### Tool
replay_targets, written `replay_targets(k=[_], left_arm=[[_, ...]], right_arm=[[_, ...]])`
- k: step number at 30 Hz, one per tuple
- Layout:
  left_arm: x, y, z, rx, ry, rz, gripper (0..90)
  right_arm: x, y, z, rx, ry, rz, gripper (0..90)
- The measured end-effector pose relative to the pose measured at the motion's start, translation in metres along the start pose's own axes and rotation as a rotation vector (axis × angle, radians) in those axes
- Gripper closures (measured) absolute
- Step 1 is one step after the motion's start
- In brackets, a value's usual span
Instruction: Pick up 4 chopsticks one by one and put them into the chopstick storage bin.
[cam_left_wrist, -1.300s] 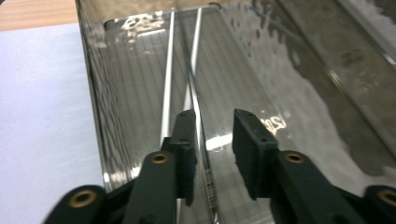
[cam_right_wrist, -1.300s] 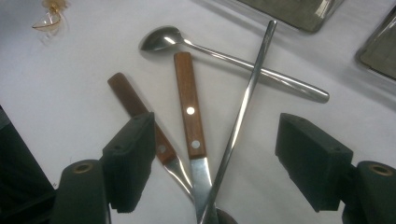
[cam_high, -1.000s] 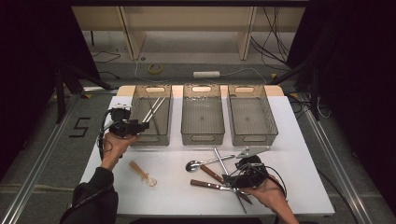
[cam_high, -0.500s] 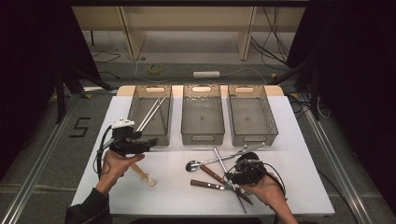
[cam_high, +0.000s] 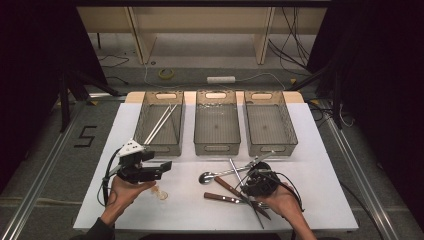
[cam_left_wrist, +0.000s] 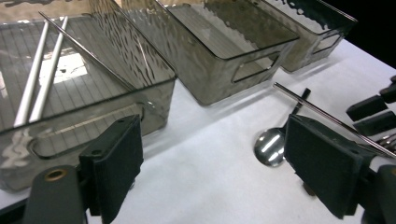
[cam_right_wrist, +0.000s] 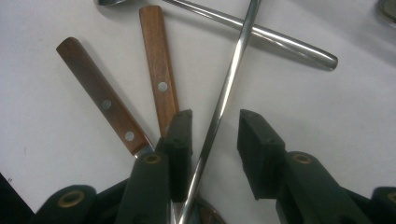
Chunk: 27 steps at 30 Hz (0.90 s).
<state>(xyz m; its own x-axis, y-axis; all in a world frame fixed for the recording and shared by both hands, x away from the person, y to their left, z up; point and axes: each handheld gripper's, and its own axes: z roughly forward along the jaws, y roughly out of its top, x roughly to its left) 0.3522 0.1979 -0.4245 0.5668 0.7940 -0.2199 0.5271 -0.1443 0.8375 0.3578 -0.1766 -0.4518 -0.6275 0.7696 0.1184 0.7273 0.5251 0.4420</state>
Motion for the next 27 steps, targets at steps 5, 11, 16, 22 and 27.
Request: replay_targets(k=[5, 11, 16, 22, 27], left_arm=[[-0.004, -0.007, -0.002, 0.003, 0.011, 0.028, 19.2], [-0.01, -0.01, -0.005, -0.014, -0.009, 0.034, 18.5], [-0.012, -0.011, -0.006, -0.014, -0.014, 0.039, 18.2], [-0.013, -0.012, -0.005, -0.013, -0.016, 0.047, 18.1], [-0.015, -0.012, -0.005, -0.014, -0.021, 0.054, 18.1]], right_arm=[[0.0, 0.002, 0.002, 0.008, -0.002, 0.001, 71.0], [0.0, 0.003, 0.006, 0.022, -0.006, 0.003, 74.7], [0.002, 0.004, 0.009, 0.043, -0.013, -0.005, 77.3], [0.002, 0.005, 0.011, 0.051, -0.018, -0.008, 80.0], [0.003, 0.005, 0.013, 0.062, -0.021, -0.005, 80.5]])
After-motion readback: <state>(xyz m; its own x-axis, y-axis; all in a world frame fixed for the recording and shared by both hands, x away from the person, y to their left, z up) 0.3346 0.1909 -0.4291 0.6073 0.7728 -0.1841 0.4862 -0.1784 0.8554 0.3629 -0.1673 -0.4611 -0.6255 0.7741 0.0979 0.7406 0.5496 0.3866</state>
